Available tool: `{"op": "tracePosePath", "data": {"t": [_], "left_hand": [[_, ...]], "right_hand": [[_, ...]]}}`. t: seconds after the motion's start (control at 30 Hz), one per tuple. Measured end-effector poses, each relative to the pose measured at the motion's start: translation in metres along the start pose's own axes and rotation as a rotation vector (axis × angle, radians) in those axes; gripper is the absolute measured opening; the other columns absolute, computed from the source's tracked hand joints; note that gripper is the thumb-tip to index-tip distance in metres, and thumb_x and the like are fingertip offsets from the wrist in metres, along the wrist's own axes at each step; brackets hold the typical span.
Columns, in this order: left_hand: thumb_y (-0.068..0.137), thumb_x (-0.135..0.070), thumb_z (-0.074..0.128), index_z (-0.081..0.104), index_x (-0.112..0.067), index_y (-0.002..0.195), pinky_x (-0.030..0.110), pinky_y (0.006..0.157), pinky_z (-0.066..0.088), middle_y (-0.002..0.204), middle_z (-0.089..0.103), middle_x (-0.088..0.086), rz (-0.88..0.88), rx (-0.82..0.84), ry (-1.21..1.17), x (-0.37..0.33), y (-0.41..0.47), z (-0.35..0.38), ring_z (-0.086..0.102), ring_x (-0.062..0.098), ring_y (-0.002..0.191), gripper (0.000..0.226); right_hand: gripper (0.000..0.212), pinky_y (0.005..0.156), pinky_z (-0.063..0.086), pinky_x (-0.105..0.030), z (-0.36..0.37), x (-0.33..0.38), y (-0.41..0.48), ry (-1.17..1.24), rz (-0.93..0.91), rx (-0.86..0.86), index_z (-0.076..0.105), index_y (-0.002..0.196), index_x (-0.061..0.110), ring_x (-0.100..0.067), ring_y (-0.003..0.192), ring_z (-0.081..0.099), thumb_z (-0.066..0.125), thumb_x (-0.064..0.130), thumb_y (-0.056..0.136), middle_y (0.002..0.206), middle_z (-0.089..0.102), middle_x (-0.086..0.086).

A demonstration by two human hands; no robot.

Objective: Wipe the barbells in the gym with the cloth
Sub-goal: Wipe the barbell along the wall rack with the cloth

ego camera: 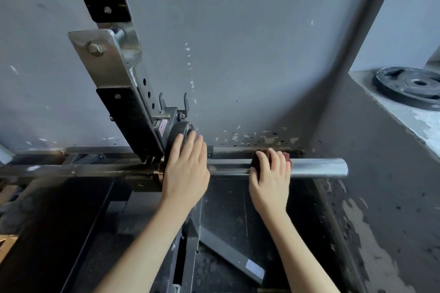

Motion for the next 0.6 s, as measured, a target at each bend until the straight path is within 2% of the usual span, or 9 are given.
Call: {"op": "tracePosePath", "data": {"t": [0.03, 0.1, 0.17, 0.23, 0.3, 0.37, 0.47, 0.5, 0.6], "left_hand": [[0.086, -0.026, 0.042, 0.061, 0.001, 0.125, 0.05, 0.115, 0.02, 0.132, 0.06, 0.016, 0.045, 0.015, 0.0, -0.006, 0.0, 0.001, 0.049, 0.032, 0.13, 0.052], [0.08, -0.026, 0.064, 0.065, -0.001, 0.122, 0.048, 0.114, 0.021, 0.128, 0.063, 0.014, 0.114, 0.044, -0.023, -0.019, 0.001, 0.008, 0.056, 0.03, 0.124, 0.049], [0.074, -0.026, 0.077, 0.062, -0.006, 0.127, 0.046, 0.116, 0.019, 0.133, 0.06, 0.01, 0.108, 0.108, -0.133, -0.03, 0.004, 0.014, 0.056, 0.025, 0.124, 0.059], [0.093, -0.033, 0.059, 0.039, -0.012, 0.147, 0.042, 0.12, 0.007, 0.155, 0.036, 0.004, 0.126, 0.188, -0.24, -0.041, 0.003, 0.024, 0.034, 0.019, 0.142, 0.062], [0.103, -0.035, 0.037, 0.017, -0.016, 0.155, 0.038, 0.121, -0.002, 0.163, 0.013, -0.001, 0.094, 0.231, -0.322, -0.048, 0.004, 0.032, 0.012, 0.016, 0.149, 0.059], [0.104, -0.036, 0.031, 0.012, -0.017, 0.156, 0.036, 0.12, -0.003, 0.163, 0.009, -0.001, 0.057, 0.21, -0.312, -0.053, 0.004, 0.035, 0.008, 0.016, 0.15, 0.058], [0.104, -0.034, 0.031, 0.009, -0.017, 0.156, 0.033, 0.119, -0.008, 0.164, 0.006, 0.0, 0.031, 0.192, -0.31, -0.056, 0.001, 0.036, 0.005, 0.016, 0.15, 0.059], [0.104, -0.033, 0.031, 0.009, -0.017, 0.156, 0.032, 0.117, -0.01, 0.164, 0.006, -0.001, 0.029, 0.174, -0.309, -0.056, 0.0, 0.037, 0.005, 0.016, 0.15, 0.059], [0.104, -0.03, 0.033, 0.01, -0.017, 0.156, 0.031, 0.113, -0.014, 0.164, 0.007, -0.001, 0.017, 0.154, -0.342, -0.057, 0.001, 0.039, 0.005, 0.016, 0.15, 0.058]], "right_hand": [[0.039, 0.115, 0.027, -0.052, 0.001, 0.003, -0.003, 0.008, -0.074, 0.021, 0.059, 0.121, 0.013, -0.035, 0.127, 0.044, 0.048, 0.03, 0.088, 0.131, 0.053, -0.011], [0.043, 0.113, 0.033, -0.051, -0.004, -0.012, -0.002, -0.027, -0.252, 0.097, 0.057, 0.128, 0.014, -0.033, 0.13, 0.044, 0.047, 0.033, 0.09, 0.136, 0.053, -0.01], [0.046, 0.112, 0.034, -0.047, -0.014, -0.038, 0.006, -0.089, -0.291, 0.133, 0.056, 0.13, 0.016, -0.031, 0.131, 0.045, 0.043, 0.038, 0.092, 0.137, 0.053, -0.009], [0.048, 0.113, 0.031, -0.045, -0.018, -0.051, 0.013, -0.084, -0.139, 0.107, 0.058, 0.128, 0.015, -0.032, 0.13, 0.045, 0.04, 0.041, 0.091, 0.135, 0.054, -0.009], [0.047, 0.115, 0.026, -0.046, -0.013, -0.036, 0.014, -0.043, 0.031, 0.051, 0.06, 0.122, 0.014, -0.034, 0.13, 0.043, 0.039, 0.039, 0.089, 0.133, 0.055, -0.011], [0.045, 0.116, 0.025, -0.048, -0.01, -0.02, 0.008, -0.016, 0.053, 0.028, 0.061, 0.122, 0.014, -0.034, 0.131, 0.041, 0.04, 0.038, 0.09, 0.133, 0.054, -0.012], [0.047, 0.112, 0.034, -0.048, -0.021, -0.046, 0.007, -0.064, -0.213, 0.128, 0.058, 0.13, 0.015, -0.031, 0.13, 0.044, 0.043, 0.04, 0.092, 0.136, 0.054, -0.009], [0.048, 0.11, 0.037, -0.047, -0.028, -0.062, 0.011, -0.079, -0.244, 0.142, 0.057, 0.13, 0.015, -0.03, 0.129, 0.046, 0.043, 0.042, 0.092, 0.135, 0.055, -0.009], [0.047, 0.103, 0.038, -0.043, -0.045, -0.101, 0.029, -0.082, -0.089, 0.066, 0.061, 0.119, 0.011, -0.031, 0.117, 0.051, 0.041, 0.042, 0.09, 0.123, 0.06, -0.008]]}}
Point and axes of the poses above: each hand's wrist, its own y-axis towards the middle knuckle, its own z-axis out of the palm, x = y × z, the point moved 3 cm from there along y, towards the middle knuckle
